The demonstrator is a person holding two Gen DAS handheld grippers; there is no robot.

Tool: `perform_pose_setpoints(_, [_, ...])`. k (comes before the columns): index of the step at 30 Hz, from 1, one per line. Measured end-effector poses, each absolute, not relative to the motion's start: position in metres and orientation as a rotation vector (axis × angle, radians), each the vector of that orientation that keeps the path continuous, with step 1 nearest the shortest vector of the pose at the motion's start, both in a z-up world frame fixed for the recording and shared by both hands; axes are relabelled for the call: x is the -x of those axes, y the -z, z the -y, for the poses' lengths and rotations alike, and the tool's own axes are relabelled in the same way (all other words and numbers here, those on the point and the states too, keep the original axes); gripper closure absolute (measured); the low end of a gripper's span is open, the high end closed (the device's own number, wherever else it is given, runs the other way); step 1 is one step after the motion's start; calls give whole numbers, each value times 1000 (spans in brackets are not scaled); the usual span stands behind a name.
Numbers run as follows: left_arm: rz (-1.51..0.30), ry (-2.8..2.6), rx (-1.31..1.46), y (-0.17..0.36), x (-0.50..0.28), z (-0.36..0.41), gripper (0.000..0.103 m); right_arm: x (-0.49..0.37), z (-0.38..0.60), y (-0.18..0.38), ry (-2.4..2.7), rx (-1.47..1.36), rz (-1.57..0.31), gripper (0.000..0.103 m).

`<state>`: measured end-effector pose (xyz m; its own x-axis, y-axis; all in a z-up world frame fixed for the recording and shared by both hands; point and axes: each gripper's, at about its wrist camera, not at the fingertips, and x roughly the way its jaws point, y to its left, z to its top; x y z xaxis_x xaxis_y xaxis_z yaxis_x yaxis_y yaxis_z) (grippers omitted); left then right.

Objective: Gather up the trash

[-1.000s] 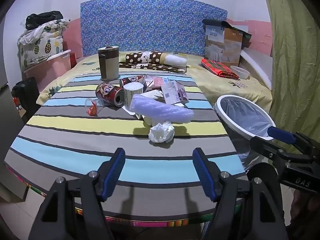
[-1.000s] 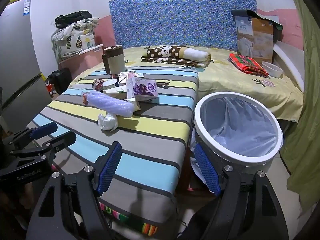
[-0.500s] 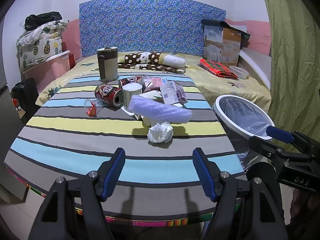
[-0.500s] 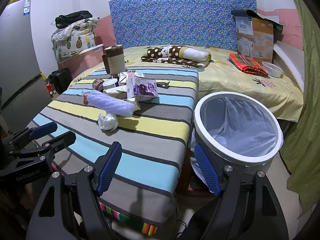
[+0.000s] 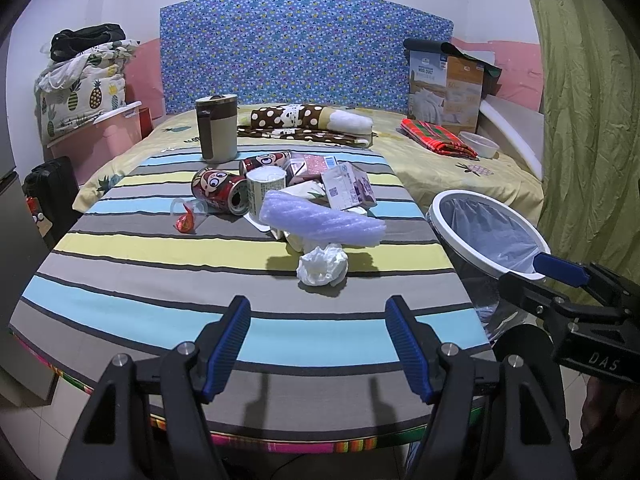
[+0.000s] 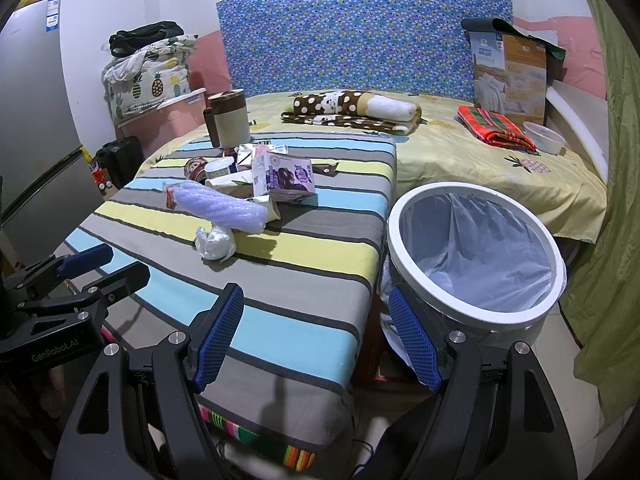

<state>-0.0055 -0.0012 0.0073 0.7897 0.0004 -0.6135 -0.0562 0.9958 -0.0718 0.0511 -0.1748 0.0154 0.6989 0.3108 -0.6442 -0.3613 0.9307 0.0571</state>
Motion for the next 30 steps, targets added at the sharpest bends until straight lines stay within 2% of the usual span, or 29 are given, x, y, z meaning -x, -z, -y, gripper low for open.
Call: perform_pose_setpoints(30, [-660,-30,89,-6,6,0,31,-52,176,-13,-373,74,-707,27])
